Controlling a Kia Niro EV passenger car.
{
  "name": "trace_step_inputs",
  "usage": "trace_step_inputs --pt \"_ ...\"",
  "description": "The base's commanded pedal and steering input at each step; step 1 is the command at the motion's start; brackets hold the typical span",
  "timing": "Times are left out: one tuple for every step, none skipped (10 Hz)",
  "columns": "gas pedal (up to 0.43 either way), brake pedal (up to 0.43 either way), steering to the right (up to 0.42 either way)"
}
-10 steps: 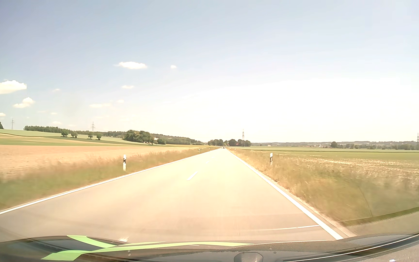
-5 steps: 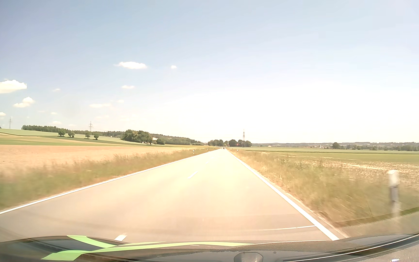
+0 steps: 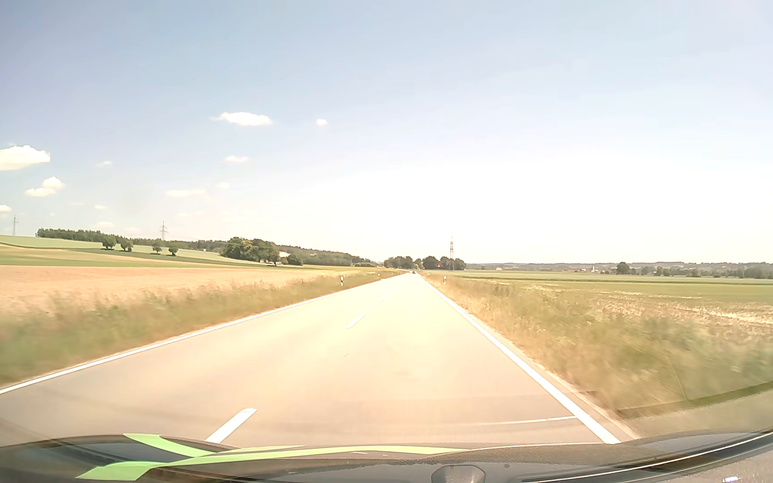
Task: Follow the waypoints while adhering to traffic rules and regulations
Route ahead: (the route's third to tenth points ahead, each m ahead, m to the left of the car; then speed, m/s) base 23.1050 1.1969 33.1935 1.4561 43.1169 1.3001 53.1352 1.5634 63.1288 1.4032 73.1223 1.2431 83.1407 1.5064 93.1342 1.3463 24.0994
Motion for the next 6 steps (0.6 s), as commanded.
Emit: trace_step_inputs --pt "0.228 0.000 0.000" --pt "0.228 0.000 0.000" --pt "0.228 0.000 -0.001" --pt "0.228 0.000 -0.001" --pt "0.228 0.000 -0.001" --pt "0.228 0.000 -0.001"
